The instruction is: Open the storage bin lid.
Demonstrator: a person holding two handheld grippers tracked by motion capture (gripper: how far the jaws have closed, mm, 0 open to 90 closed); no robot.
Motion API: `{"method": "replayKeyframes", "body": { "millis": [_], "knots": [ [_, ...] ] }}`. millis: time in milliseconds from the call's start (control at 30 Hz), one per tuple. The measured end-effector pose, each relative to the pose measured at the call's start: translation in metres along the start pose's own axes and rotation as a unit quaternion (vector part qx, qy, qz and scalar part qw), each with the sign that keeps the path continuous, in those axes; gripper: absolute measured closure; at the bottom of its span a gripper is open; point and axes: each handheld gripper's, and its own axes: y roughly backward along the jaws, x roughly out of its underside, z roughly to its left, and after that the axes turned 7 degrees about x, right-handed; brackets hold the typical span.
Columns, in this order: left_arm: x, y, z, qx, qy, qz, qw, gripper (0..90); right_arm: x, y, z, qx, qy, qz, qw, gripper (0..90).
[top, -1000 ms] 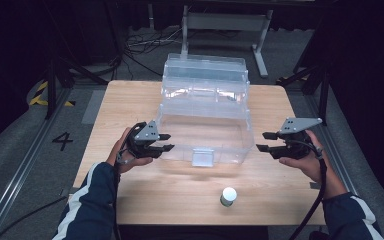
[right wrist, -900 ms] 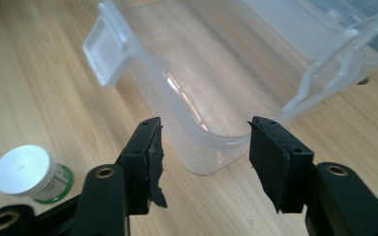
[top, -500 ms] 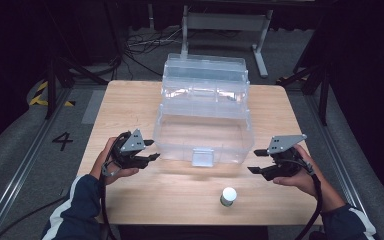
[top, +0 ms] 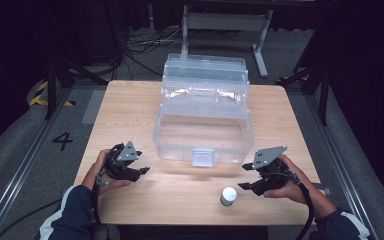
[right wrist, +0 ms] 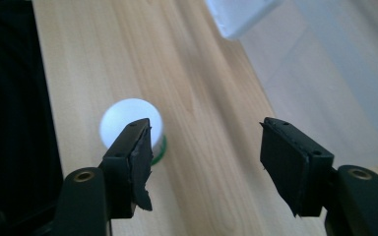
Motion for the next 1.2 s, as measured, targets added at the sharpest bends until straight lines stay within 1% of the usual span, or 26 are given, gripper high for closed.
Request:
{"method": "replayKeyframes", "body": {
  "millis": [33, 67, 100, 133, 167, 233, 267, 333, 433, 467, 500, 567, 600, 633, 667, 733, 767, 800, 900, 967, 1000, 1033, 1100, 1200],
  "knots": [
    [0.002, -0.001, 0.000, 0.004, 0.002, 0.002, 1.0000, 34.9, -0.001, -0.001, 0.002, -0.007, 0.005, 0.002, 1.0000, 36.5],
    [0.006, -0.002, 0.000, 0.003, 0.007, 0.003, 1.0000, 34.1, -0.002, -0.003, 0.005, -0.008, 0.006, 0.004, 0.9999, 36.2],
    [0.008, -0.003, 0.001, 0.001, 0.011, 0.006, 0.9999, 31.4, -0.002, -0.004, 0.007, -0.012, 0.015, 0.009, 0.9998, 36.1],
    [0.012, -0.003, 0.001, 0.000, 0.018, 0.011, 0.9998, 29.7, -0.003, -0.005, 0.010, -0.015, 0.018, 0.012, 0.9997, 35.9],
    [0.014, -0.003, 0.001, 0.001, 0.021, 0.011, 0.9997, 29.3, -0.005, -0.007, 0.013, -0.020, 0.021, 0.014, 0.9995, 35.7],
    [0.017, -0.003, 0.002, 0.002, 0.025, 0.010, 0.9997, 28.5, -0.006, -0.008, 0.014, -0.023, 0.022, 0.015, 0.9994, 35.6],
    [0.021, -0.004, 0.003, 0.001, 0.033, 0.008, 0.9994, 27.1, -0.007, -0.012, 0.018, -0.028, 0.030, 0.022, 0.9989, 34.9],
    [0.026, -0.004, 0.004, 0.001, 0.042, 0.013, 0.9990, 26.0, -0.008, -0.015, 0.021, -0.032, 0.030, 0.024, 0.9987, 34.5],
    [0.031, -0.006, 0.005, 0.006, 0.049, 0.014, 0.9987, 25.1, -0.010, -0.020, 0.024, -0.038, 0.037, 0.034, 0.9980, 33.1],
    [0.033, -0.006, 0.005, 0.003, 0.050, 0.017, 0.9986, 25.0, -0.010, -0.022, 0.025, -0.041, 0.040, 0.038, 0.9976, 33.2],
    [0.034, -0.007, 0.006, 0.005, 0.052, 0.019, 0.9985, 25.0, -0.011, -0.023, 0.026, -0.046, 0.041, 0.041, 0.9972, 33.3],
    [0.036, -0.006, 0.006, 0.009, 0.059, 0.016, 0.9981, 24.7, -0.012, -0.026, 0.029, -0.048, 0.048, 0.048, 0.9965, 33.6],
    [0.036, -0.006, 0.006, 0.009, 0.059, 0.016, 0.9981, 24.2, -0.012, -0.026, 0.029, -0.048, 0.048, 0.048, 0.9965, 33.6],
    [0.038, -0.006, 0.007, 0.012, 0.063, 0.010, 0.9979, 24.1, -0.014, -0.031, 0.032, -0.051, 0.055, 0.058, 0.9955, 33.9],
    [0.039, -0.006, 0.008, 0.014, 0.065, 0.006, 0.9978, 23.9, -0.014, -0.032, 0.033, -0.053, 0.058, 0.059, 0.9952, 34.3],
    [0.042, -0.007, 0.011, 0.019, 0.076, -0.002, 0.9969, 22.8, -0.016, -0.035, 0.034, -0.056, 0.063, 0.063, 0.9945, 34.7],
    [0.044, -0.007, 0.011, 0.018, 0.077, -0.010, 0.9968, 21.9, -0.016, -0.037, 0.035, -0.056, 0.066, 0.066, 0.9941, 34.8],
    [0.045, -0.007, 0.011, 0.018, 0.074, -0.012, 0.9970, 21.5, -0.017, -0.039, 0.035, -0.055, 0.069, 0.069, 0.9937, 35.0],
    [0.047, -0.007, 0.011, 0.018, 0.074, -0.020, 0.9969, 21.3, -0.018, -0.043, 0.037, -0.053, 0.073, 0.081, 0.9926, 35.8],
    [0.051, -0.008, 0.010, 0.016, 0.076, -0.034, 0.9964, 21.0, -0.018, -0.048, 0.037, -0.055, 0.077, 0.091, 0.9913, 36.5],
    [0.051, -0.007, 0.010, 0.014, 0.076, -0.034, 0.9964, 21.0, -0.019, -0.049, 0.037, -0.057, 0.081, 0.096, 0.9904, 36.6],
    [0.051, -0.007, 0.009, 0.014, 0.077, -0.035, 0.9963, 21.0, -0.019, -0.051, 0.038, -0.058, 0.078, 0.100, 0.9902, 36.8],
    [0.051, -0.007, 0.010, 0.014, 0.077, -0.034, 0.9964, 20.9, -0.019, -0.053, 0.038, -0.060, 0.085, 0.106, 0.9889, 37.7],
    [0.051, -0.008, 0.009, 0.013, 0.078, -0.035, 0.9962, 20.9, -0.020, -0.055, 0.039, -0.063, 0.080, 0.114, 0.9883, 38.7]
  ]
}}
